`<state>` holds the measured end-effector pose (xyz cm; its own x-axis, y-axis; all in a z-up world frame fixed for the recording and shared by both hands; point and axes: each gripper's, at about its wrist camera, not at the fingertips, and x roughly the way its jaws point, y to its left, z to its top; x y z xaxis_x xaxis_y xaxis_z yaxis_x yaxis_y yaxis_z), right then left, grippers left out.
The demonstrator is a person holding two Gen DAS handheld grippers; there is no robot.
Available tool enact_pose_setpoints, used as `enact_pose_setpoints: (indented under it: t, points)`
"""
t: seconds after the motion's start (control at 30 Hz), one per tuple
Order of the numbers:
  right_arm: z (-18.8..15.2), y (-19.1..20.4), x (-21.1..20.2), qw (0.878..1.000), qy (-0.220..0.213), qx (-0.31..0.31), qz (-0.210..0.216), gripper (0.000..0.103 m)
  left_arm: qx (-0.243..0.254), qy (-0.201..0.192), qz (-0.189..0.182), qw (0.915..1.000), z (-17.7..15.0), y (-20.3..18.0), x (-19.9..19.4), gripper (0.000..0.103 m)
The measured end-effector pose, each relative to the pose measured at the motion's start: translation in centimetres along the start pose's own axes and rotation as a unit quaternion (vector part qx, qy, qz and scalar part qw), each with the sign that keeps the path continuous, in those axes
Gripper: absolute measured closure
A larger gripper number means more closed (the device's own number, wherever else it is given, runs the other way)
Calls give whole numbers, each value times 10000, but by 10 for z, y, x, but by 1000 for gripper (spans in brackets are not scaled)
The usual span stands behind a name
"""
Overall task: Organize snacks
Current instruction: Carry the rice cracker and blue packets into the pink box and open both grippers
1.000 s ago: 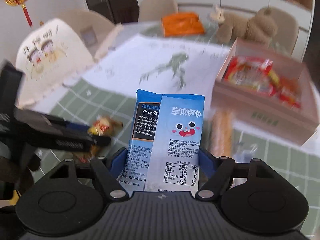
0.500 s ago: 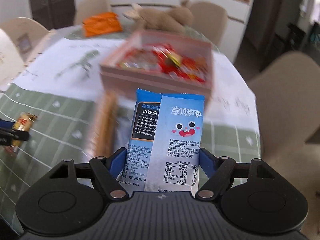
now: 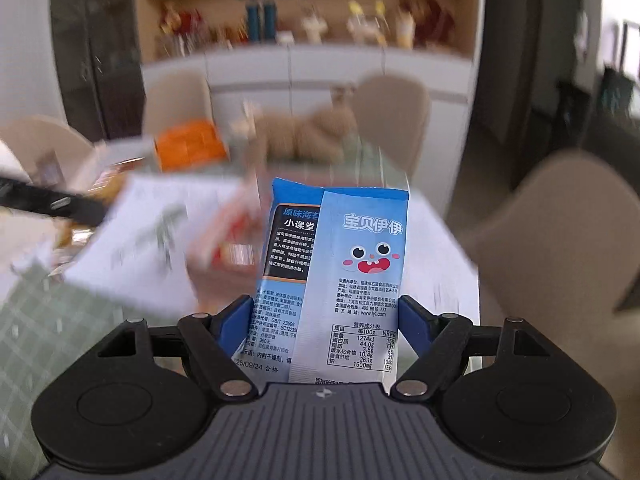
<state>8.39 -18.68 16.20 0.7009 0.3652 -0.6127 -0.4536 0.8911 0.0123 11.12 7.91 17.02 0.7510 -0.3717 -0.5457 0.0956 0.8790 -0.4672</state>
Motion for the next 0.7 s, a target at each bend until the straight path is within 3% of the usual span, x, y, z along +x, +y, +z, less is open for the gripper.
enact_pose_setpoints:
  t: [0.1, 0.2, 0.4, 0.57, 0.7]
  points:
    - [35, 3, 42, 9999, -119, 71, -63, 17, -559, 386, -70, 9977, 24, 20, 51, 60]
    - [42, -1, 91, 9989, 433, 55, -158, 17, -600, 439, -53, 9972, 16, 35, 57, 60]
    - [5, -20, 101, 9930, 785, 746, 467, 17, -588, 886, 295, 9939, -26, 54, 64, 60]
    - [-35, -17, 80, 9931, 831, 754, 338, 17, -642, 1435, 572, 9859, -80, 48, 52, 60]
    - [-77, 9, 64, 9937, 1044, 338, 223, 17, -650, 1503, 474, 9854, -102, 33, 47, 60]
